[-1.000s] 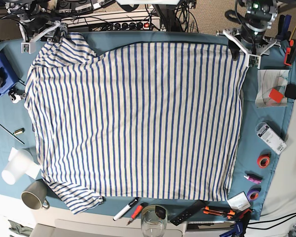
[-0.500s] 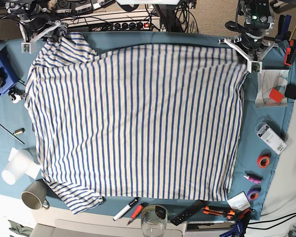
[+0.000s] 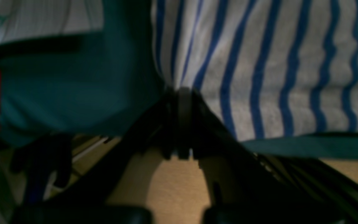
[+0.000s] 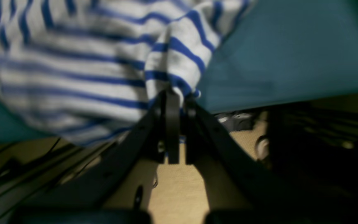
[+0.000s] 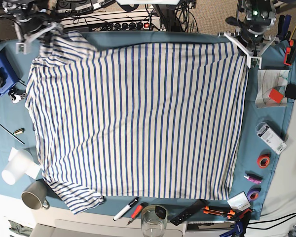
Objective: Fold the T-shirt properly
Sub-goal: 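Lift both corners and fold the shirt edge over toward the hem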
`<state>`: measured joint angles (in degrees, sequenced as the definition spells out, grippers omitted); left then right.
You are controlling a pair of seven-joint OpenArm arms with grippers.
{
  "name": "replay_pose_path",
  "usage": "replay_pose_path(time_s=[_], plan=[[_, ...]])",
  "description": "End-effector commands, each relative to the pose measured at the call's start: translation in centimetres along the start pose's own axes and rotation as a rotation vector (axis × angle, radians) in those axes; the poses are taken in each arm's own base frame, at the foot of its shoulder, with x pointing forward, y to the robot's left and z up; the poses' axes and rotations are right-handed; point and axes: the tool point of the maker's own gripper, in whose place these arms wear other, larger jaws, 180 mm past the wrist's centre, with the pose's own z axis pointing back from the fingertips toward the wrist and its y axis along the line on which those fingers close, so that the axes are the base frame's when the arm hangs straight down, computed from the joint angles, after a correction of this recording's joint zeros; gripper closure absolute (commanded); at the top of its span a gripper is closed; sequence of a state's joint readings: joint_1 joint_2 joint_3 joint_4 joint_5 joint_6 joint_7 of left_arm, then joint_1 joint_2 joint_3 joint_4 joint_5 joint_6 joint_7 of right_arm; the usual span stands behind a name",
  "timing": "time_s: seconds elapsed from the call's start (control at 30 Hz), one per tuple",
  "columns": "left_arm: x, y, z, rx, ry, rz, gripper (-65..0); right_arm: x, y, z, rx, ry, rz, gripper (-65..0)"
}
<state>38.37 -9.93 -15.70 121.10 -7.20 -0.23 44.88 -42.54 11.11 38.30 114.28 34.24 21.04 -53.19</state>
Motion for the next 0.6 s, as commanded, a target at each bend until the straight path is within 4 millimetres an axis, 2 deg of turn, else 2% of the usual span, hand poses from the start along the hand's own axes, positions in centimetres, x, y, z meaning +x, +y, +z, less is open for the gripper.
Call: replay_pose_path(time_s=[0.0,0.13,0.37,0.57], plan=[[1.1,0.5,0.8,0.024,-0.041,-0.021,0.0,1.3,-0.9,0.8,-0.032,-0.041,0.029,0.0],[1.9,0.3,1.7,0.021,-0.071,-0.028,0.0,1.4,-2.5,1.5,-0.085,-0.039,0.025,0.0],[1.3,0.3,1.9,0.021,-0.041,-0.031,0.0,0.4,-1.7,1.6,-0.029,0.024,0.010,0.0],[-0.2,0.1,3.3,0.016,0.023,-0.045,0.0,2.7,-2.8,4.1,-0.053,-0.065,-0.028,0.0]])
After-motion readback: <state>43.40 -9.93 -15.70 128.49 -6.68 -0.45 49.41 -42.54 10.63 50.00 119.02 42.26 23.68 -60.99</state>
